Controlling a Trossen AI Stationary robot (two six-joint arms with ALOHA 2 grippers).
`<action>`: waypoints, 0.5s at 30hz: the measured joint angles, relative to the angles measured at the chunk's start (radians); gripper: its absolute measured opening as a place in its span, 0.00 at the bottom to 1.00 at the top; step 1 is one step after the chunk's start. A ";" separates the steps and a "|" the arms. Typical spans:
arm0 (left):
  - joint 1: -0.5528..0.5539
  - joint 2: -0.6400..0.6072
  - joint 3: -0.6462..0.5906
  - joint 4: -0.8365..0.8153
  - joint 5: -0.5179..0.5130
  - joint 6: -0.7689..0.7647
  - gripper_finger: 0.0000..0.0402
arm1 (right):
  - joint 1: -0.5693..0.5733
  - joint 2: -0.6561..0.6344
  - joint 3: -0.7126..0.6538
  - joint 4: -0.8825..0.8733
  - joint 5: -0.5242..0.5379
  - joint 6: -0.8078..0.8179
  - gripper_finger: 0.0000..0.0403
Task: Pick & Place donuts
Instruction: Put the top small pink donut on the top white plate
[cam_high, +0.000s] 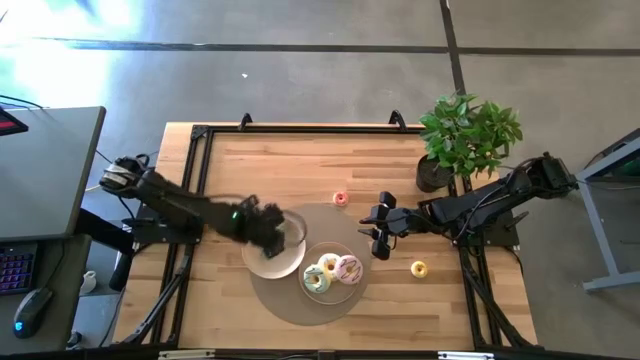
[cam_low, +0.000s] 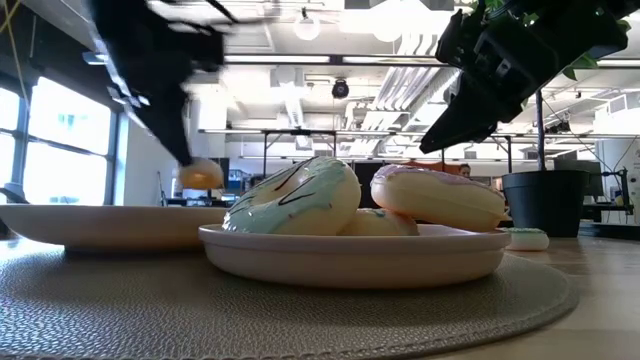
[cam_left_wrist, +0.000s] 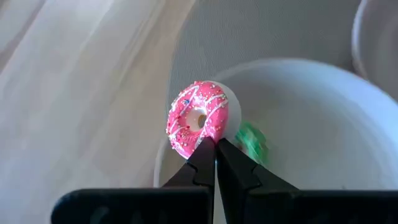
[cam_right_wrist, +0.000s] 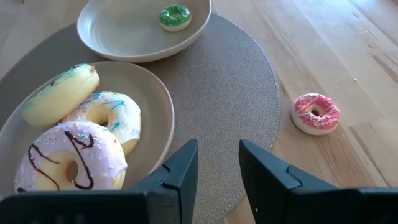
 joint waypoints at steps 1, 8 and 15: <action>-0.035 0.000 0.001 -0.033 -0.022 -0.068 0.00 | 0.000 0.000 0.000 0.001 0.000 0.000 0.28; -0.184 0.051 -0.001 -0.165 0.019 -0.348 0.00 | 0.000 0.000 0.000 0.019 0.000 0.000 0.28; -0.196 0.137 -0.001 -0.168 0.033 -0.352 0.00 | 0.000 0.000 0.000 0.019 0.000 0.023 0.28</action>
